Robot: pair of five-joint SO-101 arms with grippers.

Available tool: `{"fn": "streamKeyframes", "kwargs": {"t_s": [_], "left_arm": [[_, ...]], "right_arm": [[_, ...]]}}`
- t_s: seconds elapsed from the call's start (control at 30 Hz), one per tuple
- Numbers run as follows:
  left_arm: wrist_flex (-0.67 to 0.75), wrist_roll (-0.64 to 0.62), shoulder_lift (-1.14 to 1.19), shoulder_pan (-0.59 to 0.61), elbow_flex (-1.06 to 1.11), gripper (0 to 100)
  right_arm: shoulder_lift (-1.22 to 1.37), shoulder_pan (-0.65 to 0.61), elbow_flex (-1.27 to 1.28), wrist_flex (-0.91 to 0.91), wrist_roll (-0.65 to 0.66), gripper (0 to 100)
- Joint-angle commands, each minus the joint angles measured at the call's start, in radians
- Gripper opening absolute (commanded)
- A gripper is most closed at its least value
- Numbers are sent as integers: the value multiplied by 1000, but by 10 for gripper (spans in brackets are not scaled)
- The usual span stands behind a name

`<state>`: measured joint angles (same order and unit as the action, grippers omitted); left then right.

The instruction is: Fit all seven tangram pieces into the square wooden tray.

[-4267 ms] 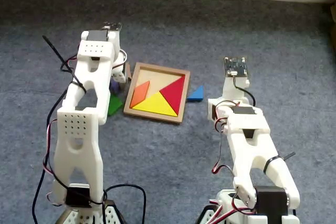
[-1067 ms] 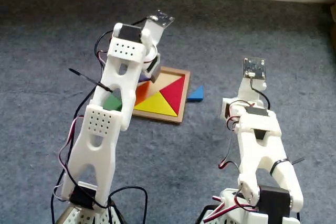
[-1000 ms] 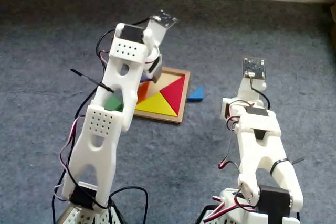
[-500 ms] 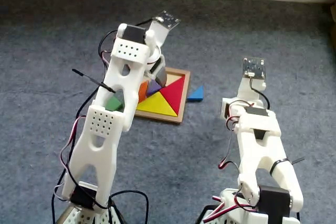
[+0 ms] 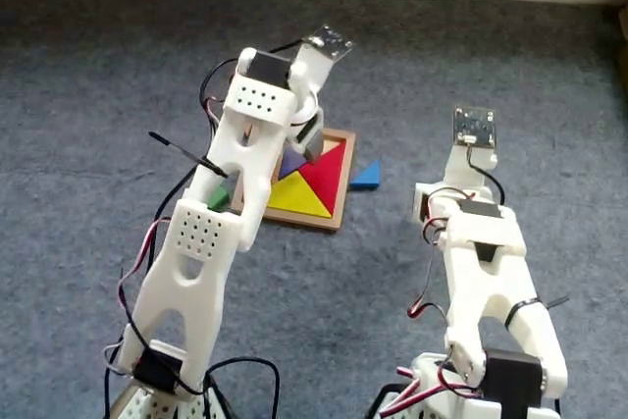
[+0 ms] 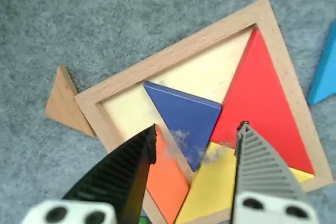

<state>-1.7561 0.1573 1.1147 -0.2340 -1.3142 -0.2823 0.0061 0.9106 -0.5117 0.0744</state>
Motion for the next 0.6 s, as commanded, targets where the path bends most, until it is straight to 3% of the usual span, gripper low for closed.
{"fn": "streamKeyframes", "kwargs": {"t_s": [0.0,0.27,0.57], "left_arm": [[0,-103,22,-18,-16,241],[32,-199,79,-10,-16,242],[61,-198,85,-10,-8,238]], "right_arm": [[-51,5,-10,22,-12,10],[-47,5,-10,22,-12,10],[-47,5,-10,22,-12,10]]}}
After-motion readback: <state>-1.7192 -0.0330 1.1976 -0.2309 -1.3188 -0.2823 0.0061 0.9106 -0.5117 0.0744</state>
